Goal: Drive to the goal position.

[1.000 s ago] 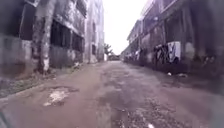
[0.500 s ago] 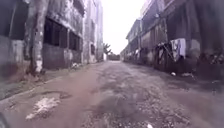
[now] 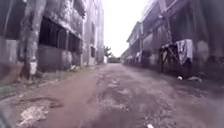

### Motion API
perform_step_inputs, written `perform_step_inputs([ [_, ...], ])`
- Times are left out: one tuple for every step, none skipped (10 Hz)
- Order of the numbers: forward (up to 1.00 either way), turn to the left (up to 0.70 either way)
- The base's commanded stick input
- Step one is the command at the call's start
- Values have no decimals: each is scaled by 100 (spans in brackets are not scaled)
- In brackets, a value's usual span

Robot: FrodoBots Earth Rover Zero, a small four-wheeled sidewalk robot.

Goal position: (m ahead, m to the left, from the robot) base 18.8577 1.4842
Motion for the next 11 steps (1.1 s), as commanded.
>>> perform_step_inputs([
  [70, 0],
  [70, 0],
  [70, 0],
  [70, 0],
  [70, 0],
  [70, 0],
  [70, 0],
  [70, 0],
  [70, 0],
  [70, 0],
  [70, 0],
])
